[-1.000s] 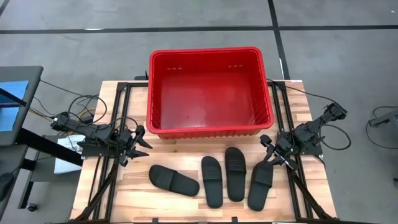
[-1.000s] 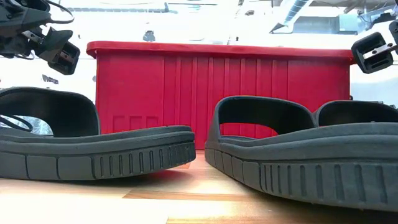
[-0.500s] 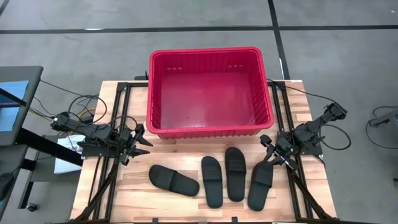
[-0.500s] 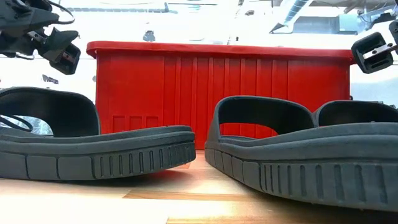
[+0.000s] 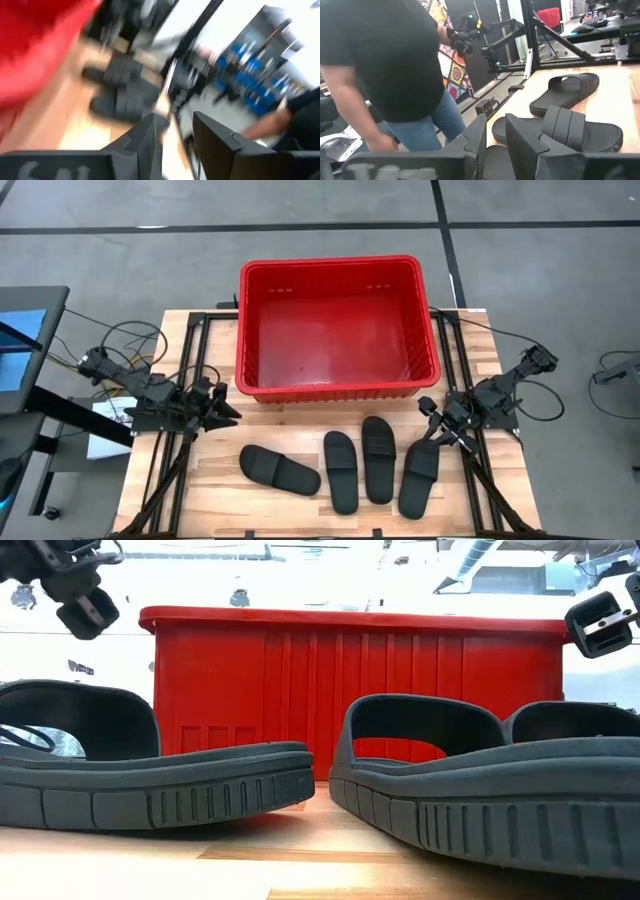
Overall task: Pick and place slides into bin
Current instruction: Put the black slide into the red container
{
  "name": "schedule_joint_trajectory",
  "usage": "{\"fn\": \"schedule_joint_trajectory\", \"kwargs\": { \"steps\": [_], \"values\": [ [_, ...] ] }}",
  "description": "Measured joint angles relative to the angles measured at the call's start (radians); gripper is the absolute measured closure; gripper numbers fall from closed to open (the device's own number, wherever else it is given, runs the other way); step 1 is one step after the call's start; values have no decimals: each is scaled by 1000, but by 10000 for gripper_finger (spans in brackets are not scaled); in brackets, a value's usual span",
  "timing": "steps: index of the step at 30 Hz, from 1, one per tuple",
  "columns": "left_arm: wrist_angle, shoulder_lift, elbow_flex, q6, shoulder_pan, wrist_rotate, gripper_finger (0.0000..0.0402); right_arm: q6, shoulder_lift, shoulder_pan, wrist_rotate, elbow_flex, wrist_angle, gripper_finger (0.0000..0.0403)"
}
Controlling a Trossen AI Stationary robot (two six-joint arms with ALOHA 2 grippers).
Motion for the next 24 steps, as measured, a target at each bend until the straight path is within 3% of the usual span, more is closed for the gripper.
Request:
{"fn": "schedule_joint_trajectory", "kwargs": {
  "steps": [4, 9, 15, 19, 24],
  "values": [
    [-219, 146, 142, -124, -68, 4, 302, 0, 0, 0, 0, 0, 0, 340],
    [-295, 287, 245, -250, -135, -4, 322, 0, 0, 0, 0, 0, 0, 340],
    [-332, 414, 259, -423, -222, -12, 334, 0, 0, 0, 0, 0, 0, 340],
    [-414, 516, 257, -555, -296, -78, 338, 0, 0, 0, 0, 0, 0, 340],
    [-401, 622, 257, -660, -362, -135, 340, 0, 0, 0, 0, 0, 0, 340]
  ]
}}
